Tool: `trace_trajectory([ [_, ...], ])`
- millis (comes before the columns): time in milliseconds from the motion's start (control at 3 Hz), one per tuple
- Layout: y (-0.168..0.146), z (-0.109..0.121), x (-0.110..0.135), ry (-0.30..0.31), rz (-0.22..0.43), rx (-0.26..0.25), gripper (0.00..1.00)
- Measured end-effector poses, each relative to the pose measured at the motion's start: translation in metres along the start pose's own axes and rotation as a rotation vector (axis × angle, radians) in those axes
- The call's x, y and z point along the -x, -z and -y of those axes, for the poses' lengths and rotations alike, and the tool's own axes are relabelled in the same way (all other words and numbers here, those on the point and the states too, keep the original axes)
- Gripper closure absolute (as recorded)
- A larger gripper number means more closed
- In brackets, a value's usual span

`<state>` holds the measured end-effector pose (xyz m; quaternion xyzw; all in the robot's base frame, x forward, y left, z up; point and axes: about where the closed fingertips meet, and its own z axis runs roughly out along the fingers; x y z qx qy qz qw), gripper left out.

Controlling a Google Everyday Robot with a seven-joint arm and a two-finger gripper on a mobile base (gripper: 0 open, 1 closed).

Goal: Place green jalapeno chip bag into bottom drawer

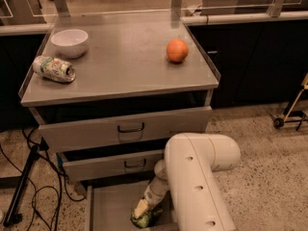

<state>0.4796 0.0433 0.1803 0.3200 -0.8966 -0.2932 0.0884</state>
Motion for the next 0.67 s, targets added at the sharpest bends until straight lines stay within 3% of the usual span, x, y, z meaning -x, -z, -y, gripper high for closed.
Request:
trace_trajectory([
  [333,0.0000,0.0000,0.0000,0.000,0.000,0.000,0.00],
  [667,0.0000,0.0000,0.0000,0.000,0.000,0.000,0.00],
])
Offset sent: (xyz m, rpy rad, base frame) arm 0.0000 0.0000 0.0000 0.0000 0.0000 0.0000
